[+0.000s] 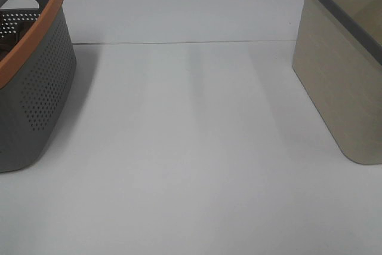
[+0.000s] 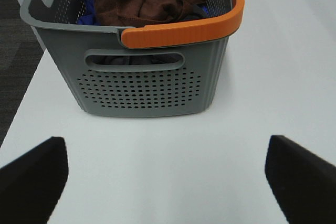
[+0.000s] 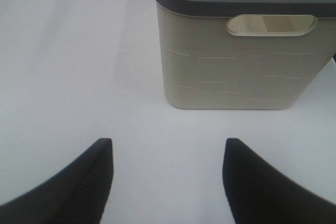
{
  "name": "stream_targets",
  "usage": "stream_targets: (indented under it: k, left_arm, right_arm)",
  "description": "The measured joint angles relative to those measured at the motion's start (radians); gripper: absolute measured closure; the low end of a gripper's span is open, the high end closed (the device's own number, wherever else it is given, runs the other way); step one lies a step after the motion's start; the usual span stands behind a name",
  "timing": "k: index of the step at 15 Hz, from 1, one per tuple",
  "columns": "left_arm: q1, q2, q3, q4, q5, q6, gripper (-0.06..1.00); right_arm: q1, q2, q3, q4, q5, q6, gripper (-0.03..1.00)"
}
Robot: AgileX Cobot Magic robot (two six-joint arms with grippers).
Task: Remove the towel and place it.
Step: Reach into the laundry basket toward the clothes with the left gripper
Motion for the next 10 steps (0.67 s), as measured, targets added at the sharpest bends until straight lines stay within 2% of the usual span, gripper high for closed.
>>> stream_targets:
  k: [10]
  left_arm:
    - [0.000, 0.000, 0.000, 0.000, 0.000, 0.000, -0.02]
  right_arm:
    - [0.000, 0.000, 0.000, 0.000, 0.000, 0.000, 0.37]
